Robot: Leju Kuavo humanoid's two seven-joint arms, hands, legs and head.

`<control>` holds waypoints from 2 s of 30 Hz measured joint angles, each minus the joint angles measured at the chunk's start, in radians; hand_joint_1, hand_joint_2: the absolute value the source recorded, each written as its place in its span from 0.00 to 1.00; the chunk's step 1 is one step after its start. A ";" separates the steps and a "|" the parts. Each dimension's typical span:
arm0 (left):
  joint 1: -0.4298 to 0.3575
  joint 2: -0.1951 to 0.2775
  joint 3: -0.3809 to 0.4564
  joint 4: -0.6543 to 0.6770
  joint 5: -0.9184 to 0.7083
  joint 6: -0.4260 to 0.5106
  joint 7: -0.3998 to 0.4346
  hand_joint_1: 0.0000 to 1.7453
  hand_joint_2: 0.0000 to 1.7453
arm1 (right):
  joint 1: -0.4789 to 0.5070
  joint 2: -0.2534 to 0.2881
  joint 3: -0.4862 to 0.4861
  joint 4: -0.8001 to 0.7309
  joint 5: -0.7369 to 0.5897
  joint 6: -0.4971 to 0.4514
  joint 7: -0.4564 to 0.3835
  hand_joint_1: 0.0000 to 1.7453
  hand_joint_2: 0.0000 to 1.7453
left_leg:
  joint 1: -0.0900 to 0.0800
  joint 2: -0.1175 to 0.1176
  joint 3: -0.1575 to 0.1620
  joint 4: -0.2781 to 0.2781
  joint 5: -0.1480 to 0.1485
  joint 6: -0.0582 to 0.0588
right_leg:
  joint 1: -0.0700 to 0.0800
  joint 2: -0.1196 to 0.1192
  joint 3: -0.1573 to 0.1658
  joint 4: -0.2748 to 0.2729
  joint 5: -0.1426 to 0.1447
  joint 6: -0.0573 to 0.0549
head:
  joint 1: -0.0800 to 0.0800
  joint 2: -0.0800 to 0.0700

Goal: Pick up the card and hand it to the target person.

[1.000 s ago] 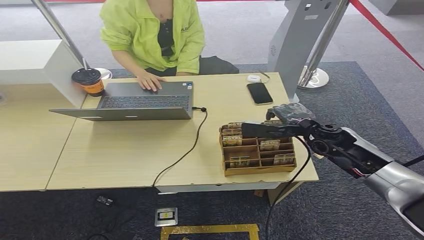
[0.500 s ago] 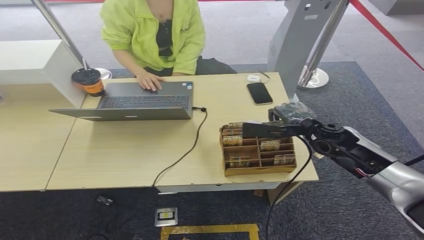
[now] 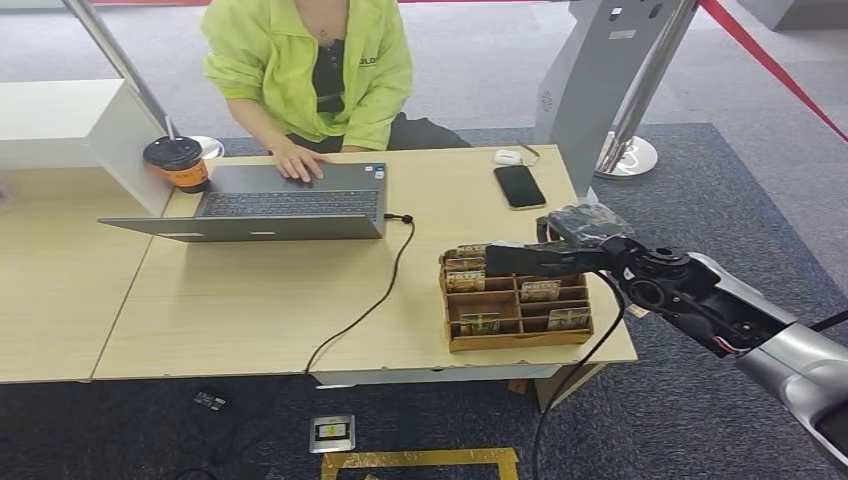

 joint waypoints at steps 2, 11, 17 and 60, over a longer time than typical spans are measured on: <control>0.000 0.000 0.000 0.000 0.000 0.000 0.000 0.00 1.00 | 0.000 -0.001 0.000 -0.003 0.000 0.006 0.000 1.00 1.00 | 0.000 0.000 0.000 0.000 0.000 0.000 | 0.000 0.000 0.000 0.000 0.000 0.000 | 0.000 0.000; 0.000 0.000 0.000 0.000 0.001 0.000 0.000 0.00 1.00 | -0.021 -0.021 0.001 -0.050 -0.025 0.122 0.013 1.00 1.00 | 0.000 0.000 0.000 0.000 0.000 0.000 | 0.000 0.000 0.000 0.000 0.000 0.000 | 0.000 0.000; 0.000 0.000 0.000 0.000 0.005 0.000 -0.003 0.00 1.00 | -0.071 -0.037 0.004 -0.091 -0.074 0.210 0.010 1.00 1.00 | 0.000 0.000 0.000 0.000 0.000 0.000 | 0.000 0.000 0.000 0.000 0.000 0.000 | 0.000 0.000; -0.005 -0.017 -0.001 0.000 -0.010 0.009 -0.004 0.00 1.00 | -0.374 0.220 0.189 0.318 -0.032 -0.337 -0.048 1.00 1.00 | 0.000 -0.001 -0.001 -0.001 0.000 0.000 | 0.000 0.000 0.000 0.000 0.000 0.000 | 0.001 0.000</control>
